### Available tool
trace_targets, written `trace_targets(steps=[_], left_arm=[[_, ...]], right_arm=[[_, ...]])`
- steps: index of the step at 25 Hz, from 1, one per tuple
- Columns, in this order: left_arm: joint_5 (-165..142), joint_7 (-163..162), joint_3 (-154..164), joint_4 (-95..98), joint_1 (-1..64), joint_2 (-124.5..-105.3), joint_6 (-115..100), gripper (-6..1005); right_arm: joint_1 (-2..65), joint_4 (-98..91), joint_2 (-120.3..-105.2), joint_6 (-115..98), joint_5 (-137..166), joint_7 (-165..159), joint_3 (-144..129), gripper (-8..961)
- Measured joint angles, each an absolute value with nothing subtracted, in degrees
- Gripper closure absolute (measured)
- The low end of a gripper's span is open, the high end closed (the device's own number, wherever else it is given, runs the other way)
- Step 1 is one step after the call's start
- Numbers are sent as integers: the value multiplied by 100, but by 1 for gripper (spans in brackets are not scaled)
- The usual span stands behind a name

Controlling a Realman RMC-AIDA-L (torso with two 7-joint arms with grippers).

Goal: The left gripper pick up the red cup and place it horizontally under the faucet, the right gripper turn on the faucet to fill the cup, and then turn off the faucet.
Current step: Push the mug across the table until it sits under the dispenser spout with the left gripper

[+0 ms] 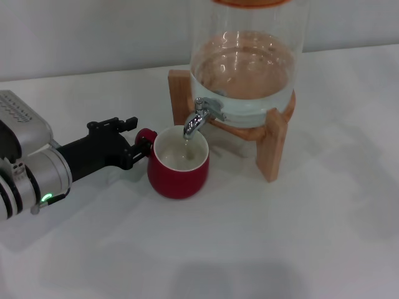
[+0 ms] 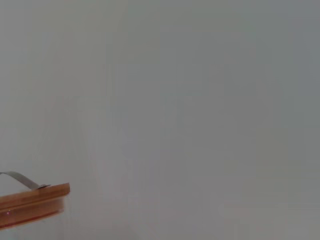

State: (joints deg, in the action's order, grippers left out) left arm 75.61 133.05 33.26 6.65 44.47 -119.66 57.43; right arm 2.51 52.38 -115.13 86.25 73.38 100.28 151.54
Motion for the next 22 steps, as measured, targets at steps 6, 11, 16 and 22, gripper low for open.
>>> trace_targets(steps=[6, 11, 16, 22], left_arm=[[7546, 13053, 3335, 667, 4447, -11962, 5713, 485], [7529, 12908, 3455, 687, 4486, -11961, 5697, 486], [7482, 12891, 3485, 689, 4517, -11962, 5708, 486], [7482, 12731, 3692, 687, 4577, -11969, 5714, 486]], right_arm=[[246, 5238, -11513, 8631, 7339, 10028, 15161, 233], [246, 5230, -11513, 8631, 7339, 10033, 15161, 233], [245, 5216, -11513, 8631, 7339, 10070, 15160, 232], [246, 5211, -11513, 8631, 7339, 10080, 15160, 232]])
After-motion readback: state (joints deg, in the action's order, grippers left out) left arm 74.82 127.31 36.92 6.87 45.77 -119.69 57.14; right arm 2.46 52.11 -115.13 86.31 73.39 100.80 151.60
